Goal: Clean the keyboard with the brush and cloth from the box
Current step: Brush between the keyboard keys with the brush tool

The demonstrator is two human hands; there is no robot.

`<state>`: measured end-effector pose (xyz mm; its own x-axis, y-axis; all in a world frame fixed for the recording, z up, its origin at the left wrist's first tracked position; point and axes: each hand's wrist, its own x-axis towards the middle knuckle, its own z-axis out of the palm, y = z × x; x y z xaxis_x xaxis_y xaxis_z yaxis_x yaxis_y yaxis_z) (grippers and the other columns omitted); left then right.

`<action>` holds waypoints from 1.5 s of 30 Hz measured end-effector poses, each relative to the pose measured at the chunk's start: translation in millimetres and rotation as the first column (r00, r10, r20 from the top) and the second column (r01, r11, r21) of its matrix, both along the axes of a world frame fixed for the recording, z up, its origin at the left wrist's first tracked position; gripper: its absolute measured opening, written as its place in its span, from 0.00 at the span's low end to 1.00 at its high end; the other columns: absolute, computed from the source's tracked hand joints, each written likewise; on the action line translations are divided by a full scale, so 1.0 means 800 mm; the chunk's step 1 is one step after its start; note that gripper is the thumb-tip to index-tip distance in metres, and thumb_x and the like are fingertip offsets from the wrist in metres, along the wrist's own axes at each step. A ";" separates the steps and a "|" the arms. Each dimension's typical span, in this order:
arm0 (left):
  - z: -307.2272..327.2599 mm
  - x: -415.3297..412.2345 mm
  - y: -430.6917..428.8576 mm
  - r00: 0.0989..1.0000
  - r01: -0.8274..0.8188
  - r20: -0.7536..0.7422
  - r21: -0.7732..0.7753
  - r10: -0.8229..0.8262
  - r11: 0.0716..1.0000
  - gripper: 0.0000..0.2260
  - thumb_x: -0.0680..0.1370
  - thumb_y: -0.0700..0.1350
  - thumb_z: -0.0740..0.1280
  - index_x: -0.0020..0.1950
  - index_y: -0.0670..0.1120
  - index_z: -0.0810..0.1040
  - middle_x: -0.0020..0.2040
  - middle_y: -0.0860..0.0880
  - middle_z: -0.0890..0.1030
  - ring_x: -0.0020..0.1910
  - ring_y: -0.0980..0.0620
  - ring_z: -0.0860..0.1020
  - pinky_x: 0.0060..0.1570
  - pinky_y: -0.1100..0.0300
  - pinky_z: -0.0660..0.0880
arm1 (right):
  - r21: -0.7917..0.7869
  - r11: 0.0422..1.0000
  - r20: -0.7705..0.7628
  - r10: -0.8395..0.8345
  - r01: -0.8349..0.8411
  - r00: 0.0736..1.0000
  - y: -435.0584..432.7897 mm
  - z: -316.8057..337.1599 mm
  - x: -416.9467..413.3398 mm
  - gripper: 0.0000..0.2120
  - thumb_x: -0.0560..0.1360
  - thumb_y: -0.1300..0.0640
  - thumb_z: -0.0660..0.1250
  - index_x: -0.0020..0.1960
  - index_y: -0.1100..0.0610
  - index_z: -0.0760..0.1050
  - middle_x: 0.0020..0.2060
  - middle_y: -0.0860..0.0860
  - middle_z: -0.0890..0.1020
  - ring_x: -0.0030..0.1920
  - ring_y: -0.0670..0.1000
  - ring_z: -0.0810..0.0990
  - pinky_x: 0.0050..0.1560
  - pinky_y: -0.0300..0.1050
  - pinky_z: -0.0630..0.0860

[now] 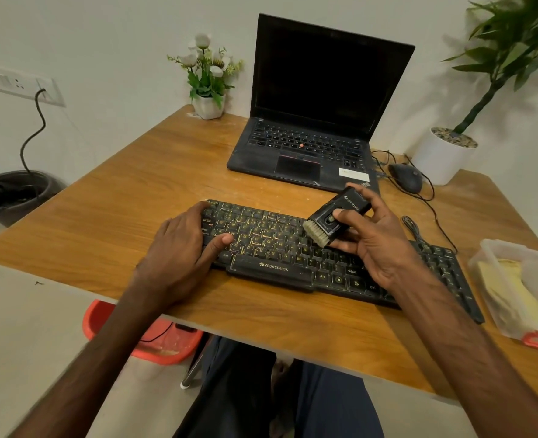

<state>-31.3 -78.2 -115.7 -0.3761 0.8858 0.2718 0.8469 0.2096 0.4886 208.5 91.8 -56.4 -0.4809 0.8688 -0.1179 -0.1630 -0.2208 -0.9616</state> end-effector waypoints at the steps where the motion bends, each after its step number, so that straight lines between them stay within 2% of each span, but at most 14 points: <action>1: 0.000 0.000 0.000 1.000 0.000 0.000 -0.002 0.000 1.000 0.38 0.78 0.70 0.47 0.76 0.42 0.60 0.67 0.41 0.75 0.65 0.44 0.72 0.68 0.44 0.67 | 0.004 1.000 0.018 0.002 -0.002 1.000 0.000 -0.001 0.001 0.26 0.73 0.68 0.70 0.67 0.50 0.72 0.55 0.58 0.81 0.49 0.56 0.86 0.40 0.55 0.84; 6: 0.000 -0.001 0.001 1.000 -0.001 0.002 -0.006 0.001 1.000 0.39 0.77 0.71 0.46 0.76 0.43 0.60 0.66 0.41 0.75 0.65 0.44 0.73 0.67 0.43 0.67 | -0.070 0.998 0.055 0.009 -0.005 0.998 0.001 -0.004 0.001 0.25 0.74 0.67 0.69 0.68 0.51 0.71 0.56 0.59 0.81 0.48 0.58 0.86 0.42 0.55 0.84; 9: -0.001 -0.002 0.001 1.000 0.002 -0.002 -0.007 -0.002 1.000 0.39 0.78 0.71 0.47 0.76 0.43 0.60 0.66 0.41 0.75 0.65 0.44 0.73 0.67 0.44 0.68 | -0.130 0.991 0.019 0.034 -0.031 0.999 0.003 -0.003 0.002 0.24 0.74 0.64 0.70 0.68 0.51 0.70 0.58 0.60 0.80 0.50 0.58 0.85 0.44 0.55 0.84; 15: -0.003 -0.004 0.001 1.000 0.004 -0.004 -0.014 -0.004 1.000 0.37 0.79 0.71 0.47 0.75 0.44 0.61 0.67 0.42 0.75 0.65 0.44 0.73 0.67 0.43 0.68 | -0.160 0.984 -0.027 0.077 -0.080 0.997 0.001 0.000 0.006 0.36 0.65 0.67 0.73 0.71 0.52 0.67 0.58 0.60 0.80 0.51 0.60 0.85 0.44 0.54 0.83; 23: -0.005 -0.004 0.001 1.000 0.007 -0.007 -0.010 -0.007 1.000 0.36 0.79 0.70 0.48 0.75 0.44 0.61 0.66 0.42 0.75 0.64 0.44 0.73 0.67 0.45 0.67 | -0.152 0.988 0.006 0.035 -0.033 0.999 0.000 -0.004 0.008 0.35 0.64 0.67 0.73 0.69 0.52 0.70 0.57 0.61 0.80 0.50 0.61 0.85 0.39 0.52 0.83; 27: -0.004 -0.004 0.000 1.000 0.010 -0.001 -0.011 -0.010 1.000 0.36 0.79 0.70 0.48 0.76 0.45 0.60 0.67 0.43 0.74 0.66 0.46 0.72 0.68 0.45 0.67 | -0.125 0.992 0.008 0.024 -0.022 1.000 0.001 -0.007 0.009 0.30 0.70 0.68 0.71 0.69 0.52 0.71 0.57 0.60 0.80 0.50 0.60 0.85 0.39 0.53 0.84; 29: -0.004 -0.004 0.000 1.000 0.009 -0.002 -0.012 -0.009 1.000 0.36 0.79 0.70 0.48 0.76 0.45 0.60 0.67 0.43 0.74 0.66 0.46 0.72 0.68 0.45 0.67 | -0.063 0.998 0.028 0.006 -0.005 1.000 0.000 -0.007 0.008 0.28 0.71 0.68 0.71 0.68 0.51 0.72 0.57 0.59 0.79 0.50 0.59 0.85 0.39 0.53 0.84; 32: -0.004 -0.004 0.001 1.000 0.008 0.002 -0.008 -0.008 1.000 0.37 0.78 0.70 0.47 0.76 0.44 0.60 0.67 0.42 0.75 0.65 0.45 0.72 0.68 0.44 0.67 | 0.192 0.981 0.118 -0.018 -0.005 0.993 -0.002 -0.004 0.007 0.29 0.72 0.67 0.72 0.68 0.48 0.72 0.58 0.56 0.79 0.52 0.56 0.84 0.41 0.49 0.83; 35: -0.005 -0.005 0.001 1.000 0.012 0.006 -0.007 -0.012 1.000 0.36 0.79 0.70 0.48 0.76 0.45 0.60 0.67 0.43 0.74 0.65 0.46 0.72 0.68 0.45 0.67 | 0.531 0.841 0.235 -0.028 -0.104 0.972 -0.002 0.004 0.009 0.31 0.73 0.65 0.73 0.71 0.46 0.69 0.63 0.52 0.75 0.55 0.50 0.83 0.46 0.48 0.83; 37: -0.005 -0.006 0.001 1.000 0.009 0.007 -0.009 -0.009 1.000 0.37 0.79 0.71 0.48 0.76 0.45 0.59 0.67 0.43 0.74 0.65 0.46 0.72 0.68 0.45 0.67 | 0.654 0.731 0.311 -0.028 -0.193 0.950 -0.004 0.009 0.008 0.31 0.73 0.64 0.74 0.71 0.45 0.69 0.66 0.49 0.72 0.59 0.47 0.79 0.47 0.47 0.83; 39: -0.006 -0.006 0.001 1.000 0.009 0.006 -0.010 -0.009 1.000 0.37 0.78 0.71 0.47 0.76 0.44 0.60 0.67 0.43 0.74 0.65 0.46 0.72 0.67 0.44 0.68 | 0.649 0.725 0.315 0.019 -0.230 0.949 -0.007 0.009 0.005 0.31 0.73 0.63 0.74 0.71 0.45 0.69 0.65 0.48 0.72 0.59 0.46 0.79 0.45 0.50 0.84; 43: -0.004 -0.005 0.001 1.000 0.006 0.002 -0.009 -0.006 1.000 0.38 0.78 0.70 0.47 0.76 0.43 0.60 0.67 0.42 0.74 0.66 0.45 0.72 0.68 0.44 0.67 | 0.546 0.816 0.255 0.056 -0.191 0.965 -0.008 0.004 0.003 0.31 0.71 0.66 0.74 0.69 0.48 0.70 0.61 0.52 0.76 0.50 0.53 0.85 0.45 0.59 0.83; 45: -0.003 -0.003 0.001 1.000 0.004 -0.007 -0.008 -0.004 1.000 0.39 0.78 0.71 0.46 0.76 0.42 0.60 0.67 0.41 0.75 0.66 0.44 0.72 0.68 0.44 0.67 | 0.487 0.860 0.215 0.048 -0.150 0.975 -0.006 0.002 0.004 0.31 0.70 0.68 0.74 0.68 0.50 0.70 0.60 0.55 0.77 0.48 0.55 0.86 0.43 0.55 0.83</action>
<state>-33.7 -77.7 -118.1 -0.3705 0.8896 0.2670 0.8512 0.2101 0.4809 211.9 87.0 -54.9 -0.5802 0.7842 0.2199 0.0298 0.2903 -0.9565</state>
